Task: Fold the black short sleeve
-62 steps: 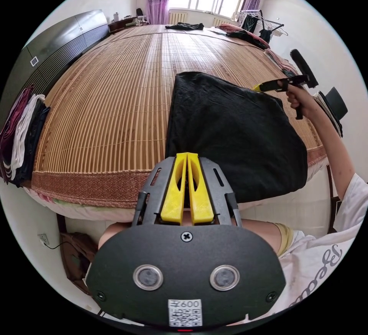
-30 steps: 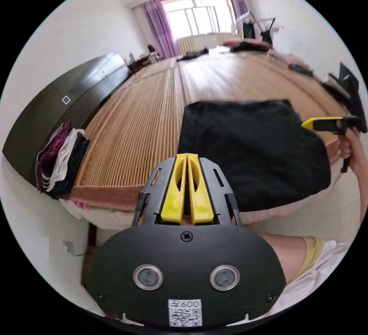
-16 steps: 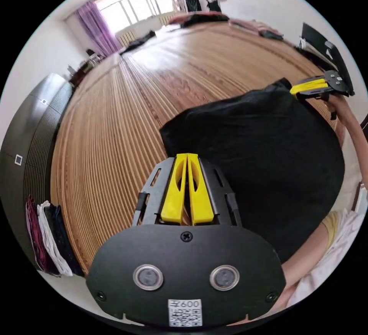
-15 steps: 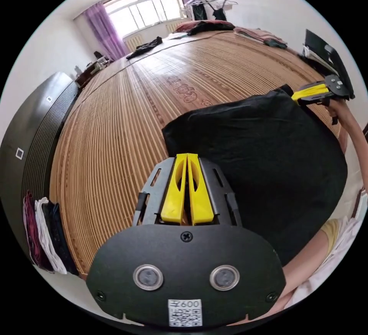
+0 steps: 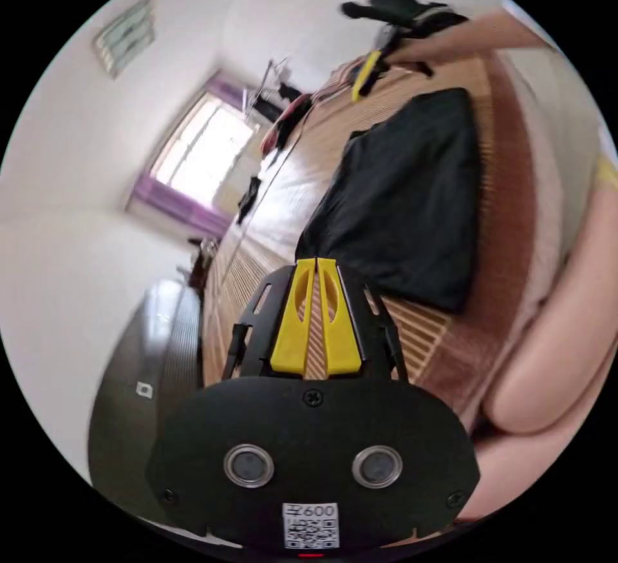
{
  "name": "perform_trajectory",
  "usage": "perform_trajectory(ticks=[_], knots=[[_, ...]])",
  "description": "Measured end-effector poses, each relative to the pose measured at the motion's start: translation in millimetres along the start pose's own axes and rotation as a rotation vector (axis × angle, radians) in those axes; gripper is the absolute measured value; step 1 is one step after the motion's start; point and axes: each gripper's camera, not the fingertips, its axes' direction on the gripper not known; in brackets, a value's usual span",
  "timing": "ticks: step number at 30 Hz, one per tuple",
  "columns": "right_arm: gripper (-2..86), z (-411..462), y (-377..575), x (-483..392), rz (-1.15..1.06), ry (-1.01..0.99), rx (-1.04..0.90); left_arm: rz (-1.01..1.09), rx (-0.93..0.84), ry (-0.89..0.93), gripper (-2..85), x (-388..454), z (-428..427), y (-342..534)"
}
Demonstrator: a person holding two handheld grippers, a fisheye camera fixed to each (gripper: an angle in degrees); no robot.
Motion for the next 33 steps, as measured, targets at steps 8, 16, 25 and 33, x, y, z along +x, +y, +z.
perform_trajectory(ticks=[8,16,25,33], knots=[[3.6,-141,55,-156,-0.043,-0.130,0.168,0.409,-0.065,0.107,7.4,72,-72,18],[7.2,-189,87,-259,-0.139,-0.225,0.189,0.500,-0.147,0.170,3.6,80,-60,50],[9.1,-208,132,-401,-0.504,-0.244,0.153,0.250,-0.194,0.046,2.7,22,-88,90],[3.6,-202,167,-433,-0.605,-0.121,0.065,0.191,-0.210,-0.028,3.2,-32,-119,120]])
